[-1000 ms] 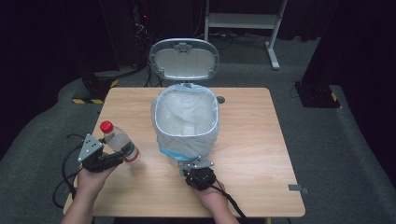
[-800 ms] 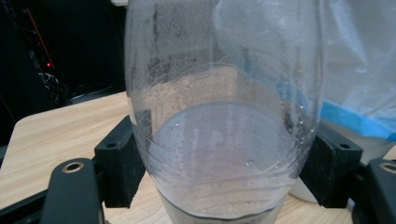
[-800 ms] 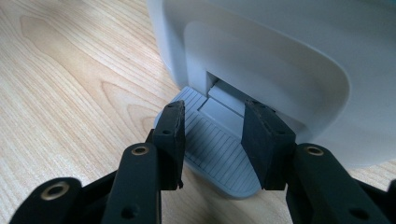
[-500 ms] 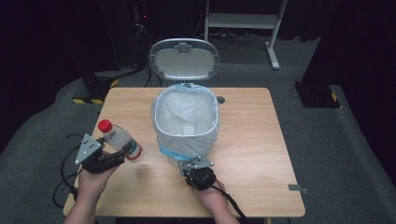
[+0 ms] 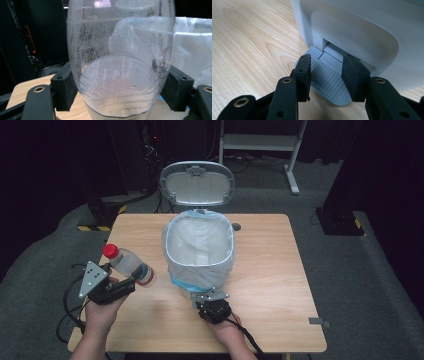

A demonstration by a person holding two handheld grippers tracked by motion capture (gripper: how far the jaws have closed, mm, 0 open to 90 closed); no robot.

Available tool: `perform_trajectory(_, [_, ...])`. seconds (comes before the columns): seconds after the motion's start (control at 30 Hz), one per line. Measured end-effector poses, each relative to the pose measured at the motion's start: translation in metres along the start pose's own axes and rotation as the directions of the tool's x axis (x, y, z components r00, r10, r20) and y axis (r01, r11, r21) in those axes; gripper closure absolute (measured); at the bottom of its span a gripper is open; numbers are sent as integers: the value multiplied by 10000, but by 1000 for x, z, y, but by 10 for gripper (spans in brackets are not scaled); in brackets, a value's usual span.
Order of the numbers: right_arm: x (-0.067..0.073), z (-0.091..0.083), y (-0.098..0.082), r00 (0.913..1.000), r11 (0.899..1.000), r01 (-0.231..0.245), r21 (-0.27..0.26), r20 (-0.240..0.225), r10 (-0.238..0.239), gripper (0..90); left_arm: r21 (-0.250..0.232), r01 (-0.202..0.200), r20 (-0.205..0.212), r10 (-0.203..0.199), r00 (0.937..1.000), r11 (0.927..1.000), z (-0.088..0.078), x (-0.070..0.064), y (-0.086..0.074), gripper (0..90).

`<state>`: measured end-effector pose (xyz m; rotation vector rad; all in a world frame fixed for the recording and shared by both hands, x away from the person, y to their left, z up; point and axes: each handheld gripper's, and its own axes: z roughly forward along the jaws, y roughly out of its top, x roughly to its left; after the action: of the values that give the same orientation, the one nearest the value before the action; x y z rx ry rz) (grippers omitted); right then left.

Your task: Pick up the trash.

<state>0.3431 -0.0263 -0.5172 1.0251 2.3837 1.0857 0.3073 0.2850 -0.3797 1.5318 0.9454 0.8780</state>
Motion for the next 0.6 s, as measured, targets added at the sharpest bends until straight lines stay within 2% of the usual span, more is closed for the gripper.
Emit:
perform_trajectory(0.4, [0, 0, 0, 10000, 10000, 20, -8, -1, -20, 589, -658, -140, -136, 131, 9998, 9977, -4, -7, 20, 256])
perform_trajectory(0.6, [0, 0, 0, 10000, 10000, 25, 16, -16, -25, 589, -1118, -117, -108, 106, 9999, 9937, -7, -9, 30, 257])
